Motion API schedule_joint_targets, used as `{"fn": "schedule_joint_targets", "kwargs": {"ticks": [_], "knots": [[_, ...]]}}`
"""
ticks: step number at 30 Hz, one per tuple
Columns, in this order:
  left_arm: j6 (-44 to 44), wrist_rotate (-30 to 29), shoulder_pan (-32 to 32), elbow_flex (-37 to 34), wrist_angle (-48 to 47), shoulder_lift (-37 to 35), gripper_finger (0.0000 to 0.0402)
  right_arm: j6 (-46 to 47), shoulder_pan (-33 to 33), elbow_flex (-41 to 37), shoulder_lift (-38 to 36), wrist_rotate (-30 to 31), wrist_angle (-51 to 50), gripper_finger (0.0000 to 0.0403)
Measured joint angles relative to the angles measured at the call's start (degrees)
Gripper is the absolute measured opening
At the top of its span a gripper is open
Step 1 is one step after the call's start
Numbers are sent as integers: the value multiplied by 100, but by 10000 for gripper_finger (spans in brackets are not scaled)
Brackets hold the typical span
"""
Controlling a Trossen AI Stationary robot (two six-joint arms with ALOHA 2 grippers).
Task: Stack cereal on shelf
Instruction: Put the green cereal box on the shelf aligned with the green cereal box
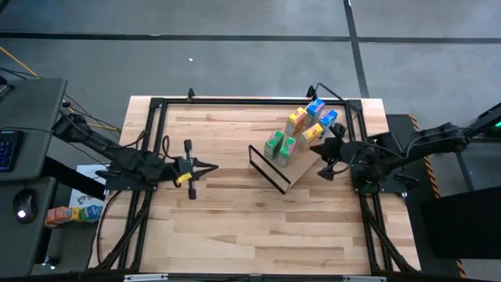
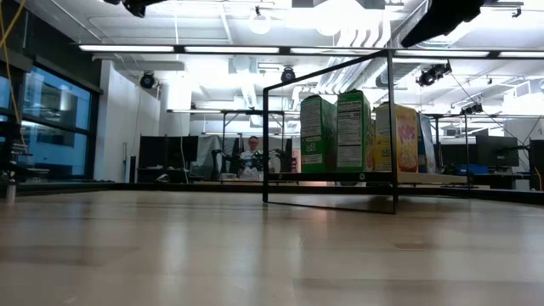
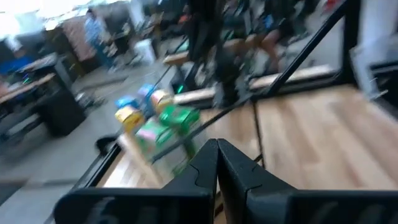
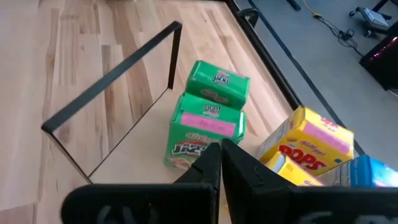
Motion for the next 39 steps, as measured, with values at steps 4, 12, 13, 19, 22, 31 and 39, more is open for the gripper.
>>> {"fn": "schedule_joint_targets", "kwargs": {"ticks": [4, 12, 13, 19, 22, 31, 39], "knots": [[134, 1029, 514, -583, 1207, -165, 0, -5, 0, -263, 7, -19, 247, 0], [-454, 3262, 2111, -942, 1122, -769, 0, -152, -11, -514, 7, -194, 639, 0], [-515, 3473, 2288, -940, 974, -848, 0, -152, -11, -530, 7, -196, 645, 0], [-680, 4154, 3069, -951, 129, -1100, 0, -152, -11, -542, 7, -200, 643, 0], [-820, 4454, 3286, -1072, 330, -1197, 0, -120, -11, -542, 7, -232, 645, 0], [-1402, 4350, 3458, -2570, 1929, -1854, 0, 312, -11, -1013, 11, -392, 935, 0], [-1580, 4352, 3490, -2653, 1969, -2491, 0, 620, -11, -2361, 56, -377, 3005, 0]]}}
